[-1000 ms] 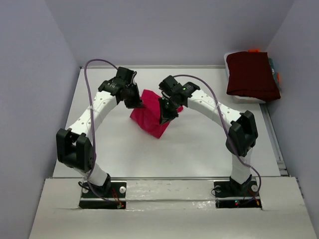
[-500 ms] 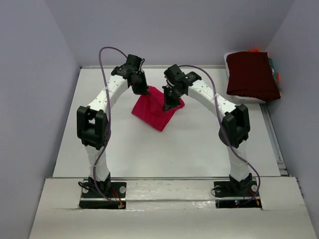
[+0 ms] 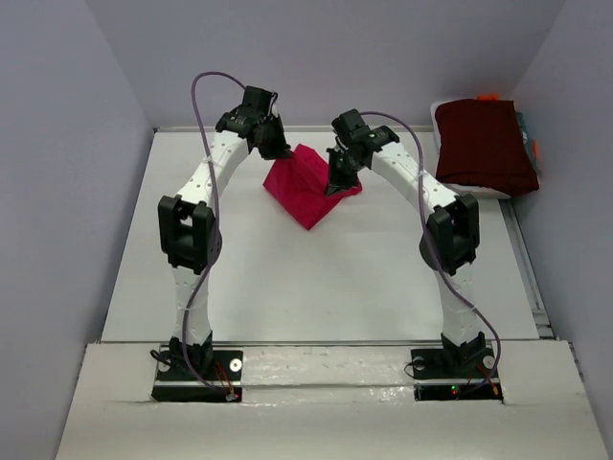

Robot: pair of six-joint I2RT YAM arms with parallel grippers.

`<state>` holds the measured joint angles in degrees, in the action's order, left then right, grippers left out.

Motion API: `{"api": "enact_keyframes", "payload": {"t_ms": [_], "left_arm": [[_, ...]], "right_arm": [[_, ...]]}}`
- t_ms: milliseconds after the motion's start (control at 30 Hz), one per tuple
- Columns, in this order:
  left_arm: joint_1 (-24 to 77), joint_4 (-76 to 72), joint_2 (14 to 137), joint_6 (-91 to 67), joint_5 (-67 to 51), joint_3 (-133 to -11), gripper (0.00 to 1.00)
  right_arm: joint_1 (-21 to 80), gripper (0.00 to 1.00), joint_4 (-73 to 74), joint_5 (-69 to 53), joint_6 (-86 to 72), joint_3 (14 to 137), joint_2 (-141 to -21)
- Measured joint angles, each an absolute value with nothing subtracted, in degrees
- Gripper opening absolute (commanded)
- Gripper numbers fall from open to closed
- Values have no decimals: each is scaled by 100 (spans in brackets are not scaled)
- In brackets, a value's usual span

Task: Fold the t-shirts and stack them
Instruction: Fold the long partially folded tshirt into a neat square

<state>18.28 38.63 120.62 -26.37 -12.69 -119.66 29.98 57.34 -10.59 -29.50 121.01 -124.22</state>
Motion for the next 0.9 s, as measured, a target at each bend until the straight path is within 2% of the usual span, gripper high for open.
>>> {"api": "enact_keyframes", "payload": {"t_ms": [600,900], "left_arm": [[1772,2530,13181,-2888,-1868,-12477,6],[1765,1883,13452,-3011,-2099,-12678,6]], "right_arm": [[2298,7,5697,-871,-2910,13085,-13255],[2067,7,5581,-703,-2912,13166,-13290]]}}
